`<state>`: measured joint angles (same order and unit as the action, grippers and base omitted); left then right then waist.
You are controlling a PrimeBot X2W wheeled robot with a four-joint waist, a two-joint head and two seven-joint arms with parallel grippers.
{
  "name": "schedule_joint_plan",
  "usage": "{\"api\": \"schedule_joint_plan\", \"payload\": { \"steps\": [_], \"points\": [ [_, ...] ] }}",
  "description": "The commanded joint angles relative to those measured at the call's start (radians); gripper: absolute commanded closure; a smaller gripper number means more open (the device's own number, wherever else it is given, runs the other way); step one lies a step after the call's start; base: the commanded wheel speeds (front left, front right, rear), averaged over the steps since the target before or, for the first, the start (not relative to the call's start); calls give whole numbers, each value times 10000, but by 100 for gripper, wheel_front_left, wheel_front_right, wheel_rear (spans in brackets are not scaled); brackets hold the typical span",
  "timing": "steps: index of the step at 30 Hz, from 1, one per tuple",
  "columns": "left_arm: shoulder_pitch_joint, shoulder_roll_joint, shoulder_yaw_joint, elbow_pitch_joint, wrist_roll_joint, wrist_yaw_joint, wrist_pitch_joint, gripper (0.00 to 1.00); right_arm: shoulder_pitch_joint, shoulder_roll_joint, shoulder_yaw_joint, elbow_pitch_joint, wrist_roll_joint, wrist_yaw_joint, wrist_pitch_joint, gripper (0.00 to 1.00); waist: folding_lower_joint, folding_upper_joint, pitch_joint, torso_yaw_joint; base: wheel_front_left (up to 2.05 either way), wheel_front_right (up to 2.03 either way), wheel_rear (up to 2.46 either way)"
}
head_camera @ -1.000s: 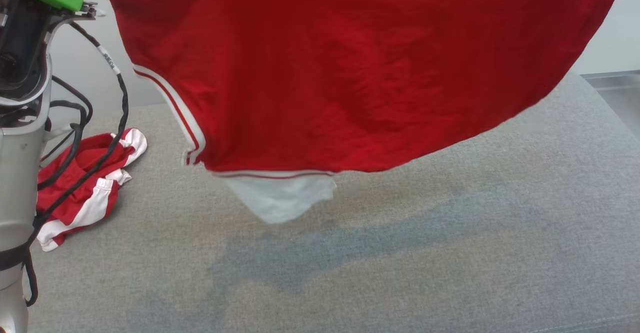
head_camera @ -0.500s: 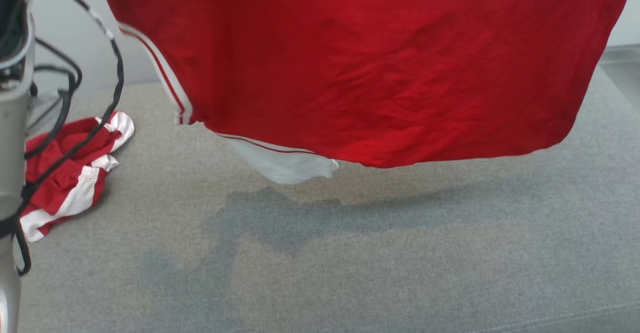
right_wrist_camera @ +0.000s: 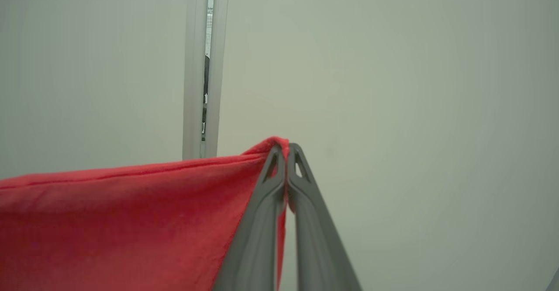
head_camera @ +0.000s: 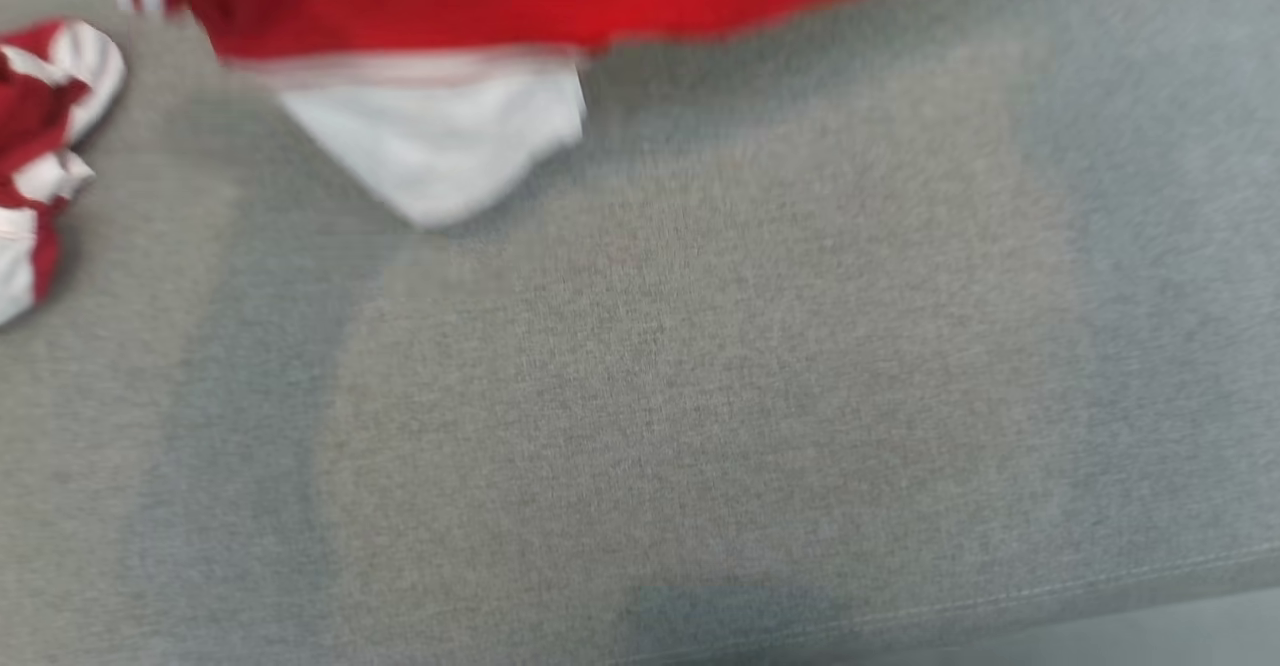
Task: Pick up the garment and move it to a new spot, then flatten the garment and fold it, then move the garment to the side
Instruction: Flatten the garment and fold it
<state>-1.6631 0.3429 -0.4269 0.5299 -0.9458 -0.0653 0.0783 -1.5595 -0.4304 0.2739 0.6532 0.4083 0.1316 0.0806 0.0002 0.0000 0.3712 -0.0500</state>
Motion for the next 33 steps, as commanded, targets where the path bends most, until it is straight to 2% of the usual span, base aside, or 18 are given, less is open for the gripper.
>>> {"api": "schedule_joint_plan", "payload": {
  "steps": [1, 5, 8, 10, 14, 20, 29, 31, 33],
  "points": [
    [-681, -79, -140, 512, 553, -241, -824, 100, -691, 222, -180, 522, -478, -17, -650, 100, -2, 0, 3004, -214, 0, 0, 0],
    [-1887, -309, -403, 1468, 1621, -492, -2954, 100, -2034, 581, -733, 1688, -1844, -17, -2462, 100, -2, 0, 3694, -270, 0, 0, 0],
    [-2411, -454, -191, 1731, 1924, -590, -3405, 100, -2668, 707, -1243, 2321, -2718, -17, -3198, 100, -2, 0, 4196, -144, 0, 0, 0],
    [-2477, -505, 333, 1175, 2178, -648, -3447, 100, -2796, 842, -1499, 2569, -3128, -17, -3370, 100, -2, 0, 4523, -44, 0, 0, 0],
    [-975, -800, 829, -49, 2015, -661, -3416, 100, -2276, 911, -1892, 2716, -3590, -18, -3460, 100, -2, 0, 4969, 319, 0, 0, 0],
    [1109, -630, 733, -831, 1315, -666, -3429, 100, -875, 1097, -2098, 1951, -3384, -18, -3456, 100, -2, 0, 4957, 706, 0, 0, 0],
    [4719, 159, -131, -2125, -7, -669, -3429, 100, 1811, 878, -2304, 795, -2814, -18, -3460, 100, -2, 0, 3899, 881, 0, 0, 0],
    [5448, 341, -466, -2519, -328, -669, -3429, 100, 2577, 837, -2509, 308, -2580, -18, -3458, 100, -2, 0, 3414, 896, 0, 0, 0],
    [6494, 811, -878, -2930, -783, -668, -3430, 100, 3778, 709, -2722, -199, -2298, -20, -3460, 100, -2, 0, 2585, 783, 0, 0, 0]
  ]
}}
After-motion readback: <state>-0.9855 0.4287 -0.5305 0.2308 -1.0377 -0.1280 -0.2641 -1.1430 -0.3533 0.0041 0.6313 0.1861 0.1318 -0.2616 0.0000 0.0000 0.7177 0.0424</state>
